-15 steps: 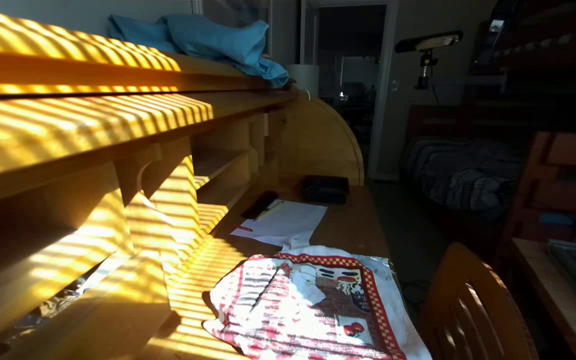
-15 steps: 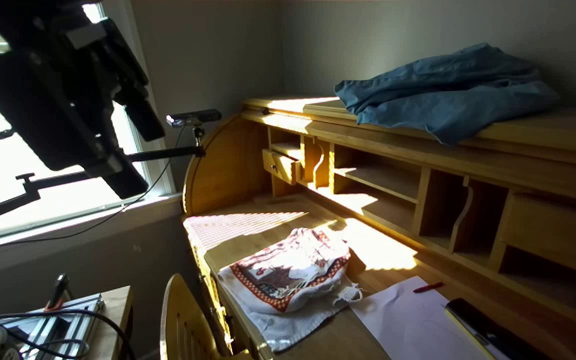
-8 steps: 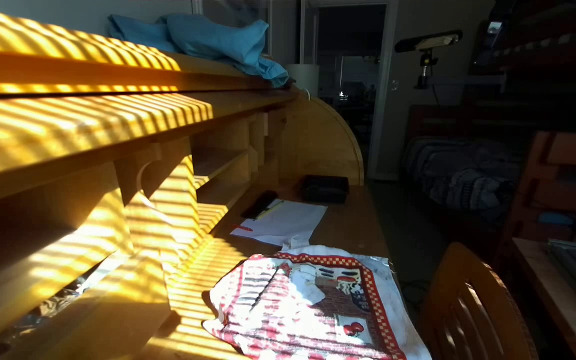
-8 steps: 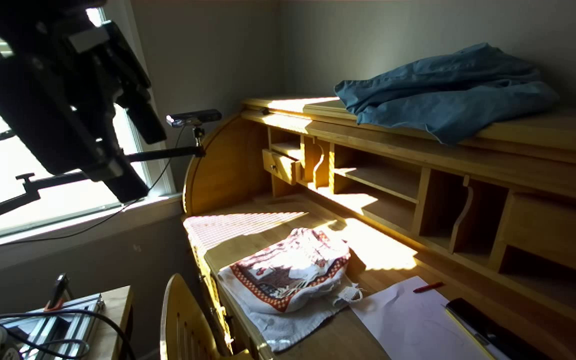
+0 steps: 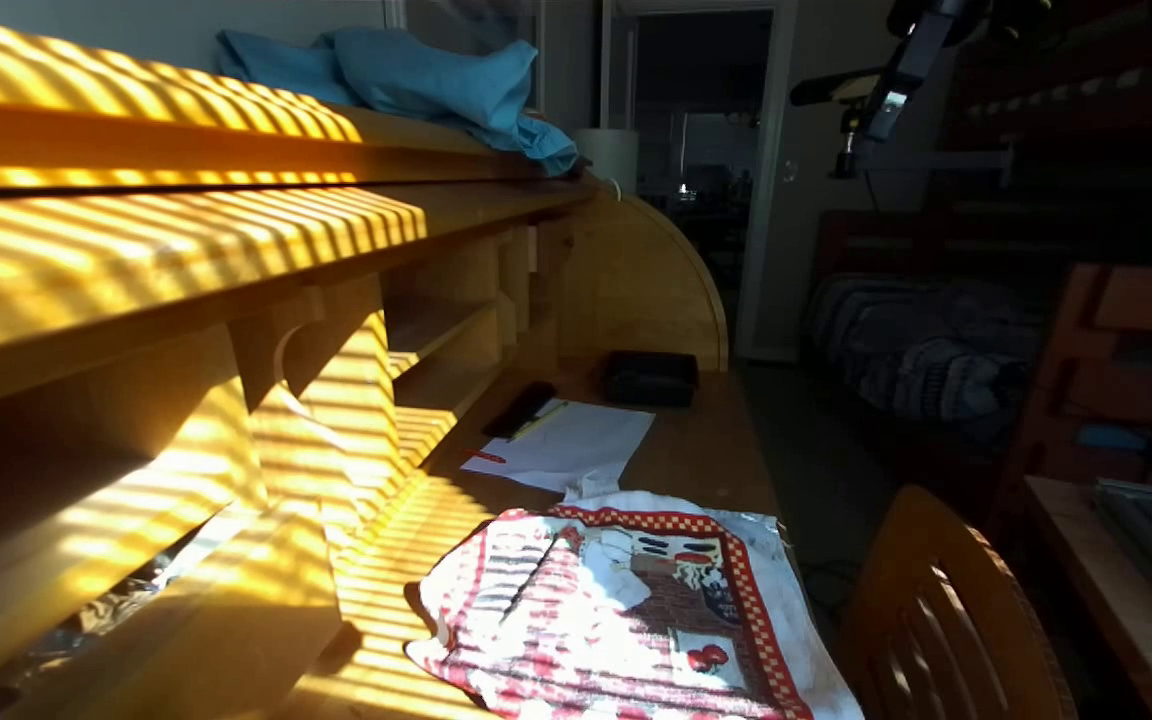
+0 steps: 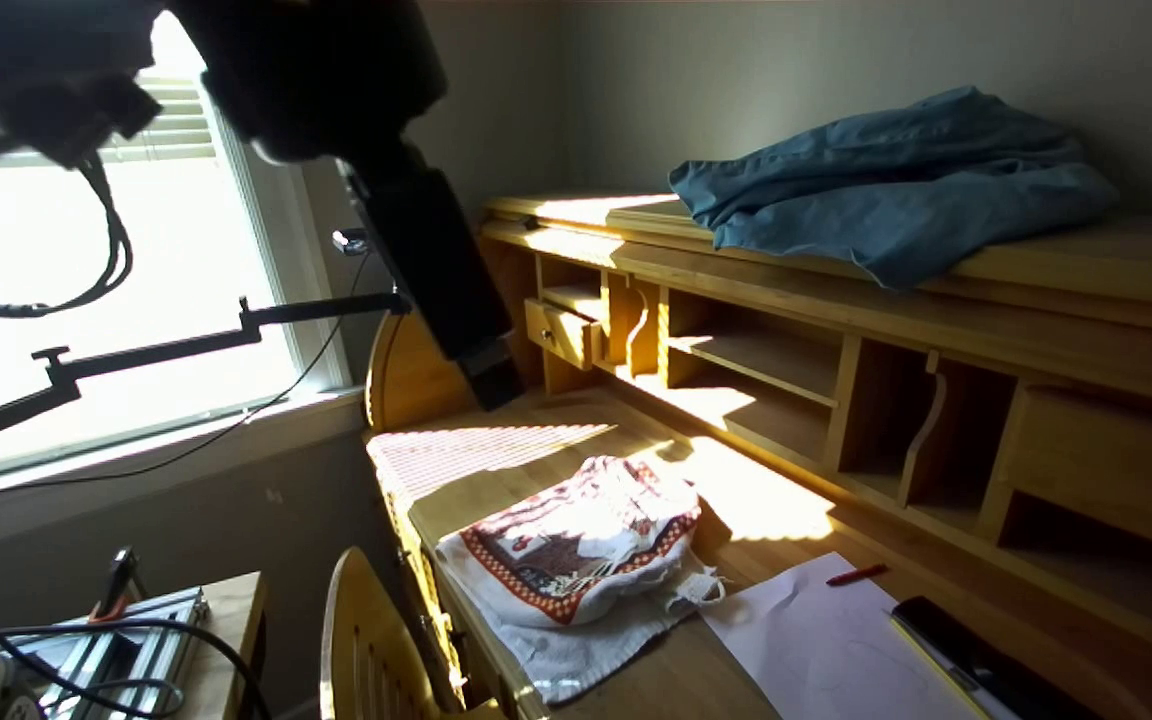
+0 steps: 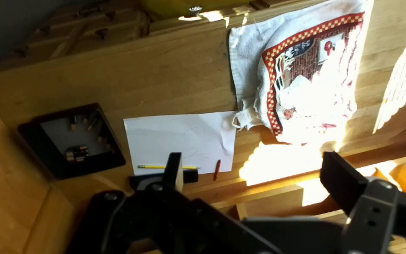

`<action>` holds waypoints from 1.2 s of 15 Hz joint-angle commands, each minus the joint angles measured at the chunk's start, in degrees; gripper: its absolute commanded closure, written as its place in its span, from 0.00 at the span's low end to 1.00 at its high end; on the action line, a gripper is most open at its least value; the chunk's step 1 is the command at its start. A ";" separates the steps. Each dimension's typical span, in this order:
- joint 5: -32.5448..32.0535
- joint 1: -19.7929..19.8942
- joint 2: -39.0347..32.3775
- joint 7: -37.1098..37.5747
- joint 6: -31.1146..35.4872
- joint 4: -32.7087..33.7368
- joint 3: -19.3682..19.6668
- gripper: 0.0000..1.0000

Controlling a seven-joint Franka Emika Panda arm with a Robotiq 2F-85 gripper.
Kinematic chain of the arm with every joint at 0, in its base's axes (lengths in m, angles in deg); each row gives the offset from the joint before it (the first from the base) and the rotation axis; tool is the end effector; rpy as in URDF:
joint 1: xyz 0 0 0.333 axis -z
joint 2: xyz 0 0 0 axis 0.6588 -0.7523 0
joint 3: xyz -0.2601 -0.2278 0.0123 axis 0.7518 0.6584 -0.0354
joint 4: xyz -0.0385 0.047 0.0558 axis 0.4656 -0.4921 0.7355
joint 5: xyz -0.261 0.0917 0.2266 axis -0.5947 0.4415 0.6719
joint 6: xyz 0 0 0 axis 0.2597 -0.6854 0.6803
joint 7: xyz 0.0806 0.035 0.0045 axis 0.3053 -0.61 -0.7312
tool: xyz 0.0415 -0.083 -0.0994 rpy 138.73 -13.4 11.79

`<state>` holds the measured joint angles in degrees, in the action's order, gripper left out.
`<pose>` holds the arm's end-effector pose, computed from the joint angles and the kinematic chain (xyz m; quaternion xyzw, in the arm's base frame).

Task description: Unfold the white and red towel and lay it out.

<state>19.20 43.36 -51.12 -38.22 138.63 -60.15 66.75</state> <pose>0.3160 -0.1428 0.5429 -0.9846 -0.0199 -0.1590 0.0697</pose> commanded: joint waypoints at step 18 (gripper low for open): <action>20.47 -8.33 -16.91 -29.79 -6.17 3.54 1.79 0.00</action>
<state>34.78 36.29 -62.60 -61.24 136.56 -58.77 68.13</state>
